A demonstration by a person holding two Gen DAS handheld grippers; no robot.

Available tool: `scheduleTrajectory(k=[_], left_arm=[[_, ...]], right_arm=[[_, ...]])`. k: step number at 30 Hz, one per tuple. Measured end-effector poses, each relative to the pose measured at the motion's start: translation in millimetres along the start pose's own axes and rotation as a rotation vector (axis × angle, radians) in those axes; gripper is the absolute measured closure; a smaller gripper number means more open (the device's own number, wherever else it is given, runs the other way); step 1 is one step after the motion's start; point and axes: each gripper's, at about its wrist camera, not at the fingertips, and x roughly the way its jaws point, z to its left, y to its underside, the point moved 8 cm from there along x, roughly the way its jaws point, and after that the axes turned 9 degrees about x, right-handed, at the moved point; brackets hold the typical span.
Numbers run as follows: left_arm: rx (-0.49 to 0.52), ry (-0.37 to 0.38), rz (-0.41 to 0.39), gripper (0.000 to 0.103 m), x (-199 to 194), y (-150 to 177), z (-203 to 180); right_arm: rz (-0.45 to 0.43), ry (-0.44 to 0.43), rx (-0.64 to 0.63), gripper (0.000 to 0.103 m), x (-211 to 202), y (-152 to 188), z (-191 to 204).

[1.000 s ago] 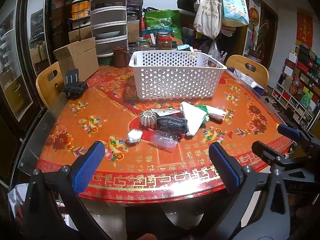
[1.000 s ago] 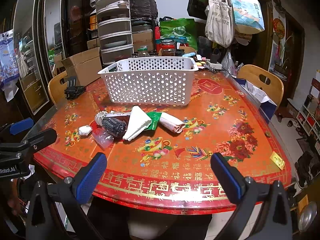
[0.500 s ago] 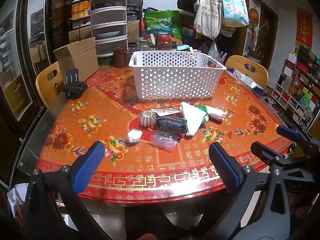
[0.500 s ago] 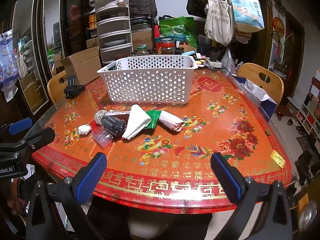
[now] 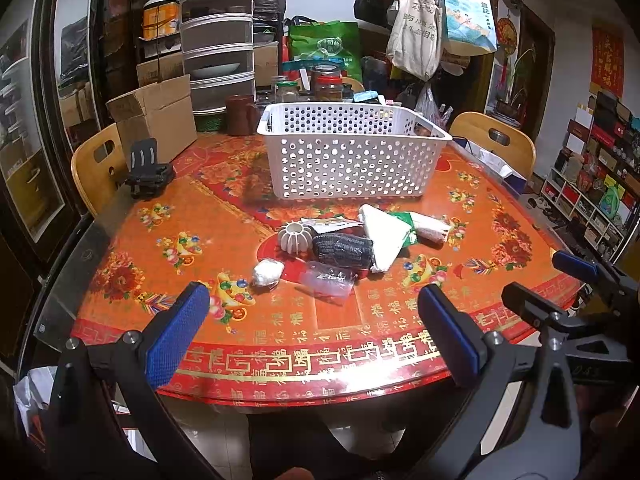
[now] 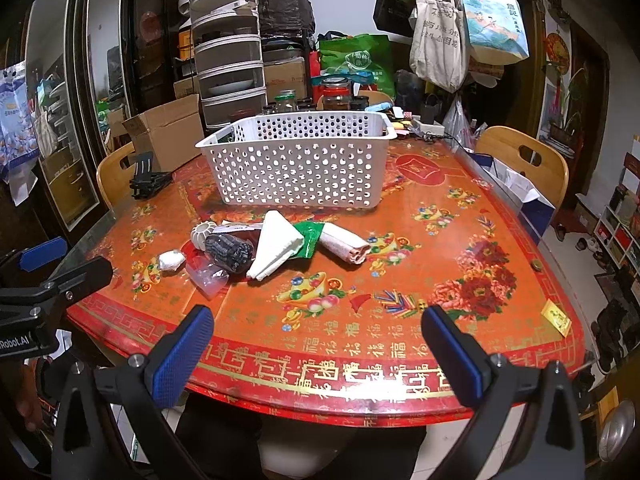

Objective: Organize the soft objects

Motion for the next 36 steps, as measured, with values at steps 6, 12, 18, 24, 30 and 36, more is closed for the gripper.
scheduleTrajectory(k=[6,12,18,24,30,36], left_arm=[[0.0,-0.002,0.0,0.0,0.2,0.2,0.1],[-0.001,-0.002,-0.002,0.0,-0.1,0.0,0.5],[0.016,0.011,-0.001,0.0,2.6,1.0,-3.0],[0.015,0.006,0.003,0.0,8.7,2.7,-2.8],[-0.011,0.024,-0.015,0.0,21.8,2.7,5.4],[-0.068,0.076,-0.051,0.0,35.7,0.8,24.8]], right_arm=[[0.001,0.001,0.0,0.0,0.7,0.0,-0.2],[0.001,0.0,0.0,0.0,0.8,0.2,-0.1],[0.007,0.0,0.001,0.0,2.4,1.8,-0.3],[0.017,-0.001,0.001,0.0,7.7,3.3,-0.6],[0.052,0.002,0.012,0.0,26.7,3.4,-6.5],[0.099,-0.028,0.06,0.0,47.2,0.1,-18.2]])
